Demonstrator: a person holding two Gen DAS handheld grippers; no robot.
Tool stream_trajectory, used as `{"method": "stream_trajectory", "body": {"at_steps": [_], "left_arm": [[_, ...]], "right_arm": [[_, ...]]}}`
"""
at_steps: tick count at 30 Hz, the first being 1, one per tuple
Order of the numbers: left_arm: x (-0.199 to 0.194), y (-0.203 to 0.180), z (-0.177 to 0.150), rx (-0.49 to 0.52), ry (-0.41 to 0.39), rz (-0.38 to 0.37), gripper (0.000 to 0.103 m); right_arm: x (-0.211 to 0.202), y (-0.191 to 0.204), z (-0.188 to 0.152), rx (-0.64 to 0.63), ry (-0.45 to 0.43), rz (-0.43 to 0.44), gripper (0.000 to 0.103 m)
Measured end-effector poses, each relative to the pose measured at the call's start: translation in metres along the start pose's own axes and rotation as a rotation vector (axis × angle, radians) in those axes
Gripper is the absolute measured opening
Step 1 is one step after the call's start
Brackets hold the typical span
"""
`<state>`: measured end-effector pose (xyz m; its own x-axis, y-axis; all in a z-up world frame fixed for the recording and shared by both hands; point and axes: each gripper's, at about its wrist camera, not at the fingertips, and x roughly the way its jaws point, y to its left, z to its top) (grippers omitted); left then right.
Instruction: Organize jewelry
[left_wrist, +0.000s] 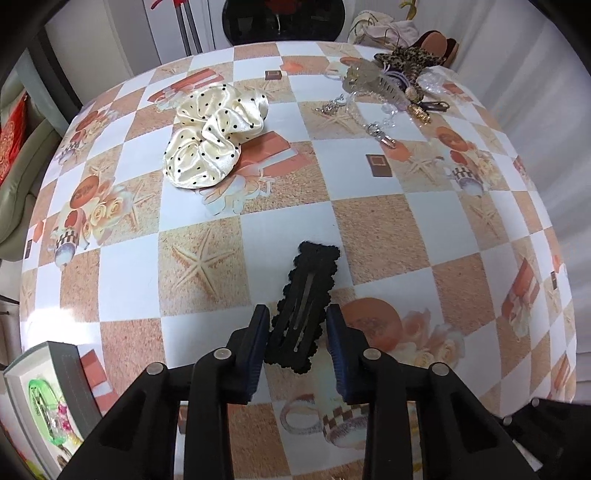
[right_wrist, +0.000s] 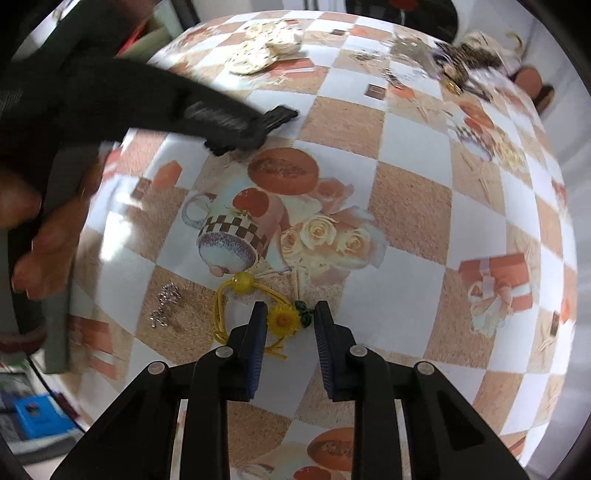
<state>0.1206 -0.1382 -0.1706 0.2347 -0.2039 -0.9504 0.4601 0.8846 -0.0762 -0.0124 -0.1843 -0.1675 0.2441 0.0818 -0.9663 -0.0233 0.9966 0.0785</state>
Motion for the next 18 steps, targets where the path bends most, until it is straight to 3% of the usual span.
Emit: {"method": "stream_trajectory", "body": {"at_steps": [2,3,4,13,18], "left_arm": [[-0.007,0.0,-0.004,-0.01,-0.008,-0.005,0.037],[-0.01,0.001,-0.006,-0.014,-0.011,-0.012,0.025],[-0.013,0.001,-0.008,-0.019,-0.009,-0.018,0.005],[-0.021,0.011,-0.026,-0.076,0.019,-0.025,0.005],[-0.03,0.028,-0.029,-0.155,0.022,0.008,0.006]], "right_arm": [[-0.006,-0.01,0.0,0.046,-0.004,0.029,0.028],[-0.008,-0.015,0.0,0.066,-0.004,0.044,0.028],[-0.011,-0.02,0.0,0.09,-0.004,0.06,0.028],[-0.03,-0.058,0.003,0.214,-0.005,0.107,0.028],[-0.03,-0.055,-0.001,0.227,-0.011,0.109,0.028]]}}
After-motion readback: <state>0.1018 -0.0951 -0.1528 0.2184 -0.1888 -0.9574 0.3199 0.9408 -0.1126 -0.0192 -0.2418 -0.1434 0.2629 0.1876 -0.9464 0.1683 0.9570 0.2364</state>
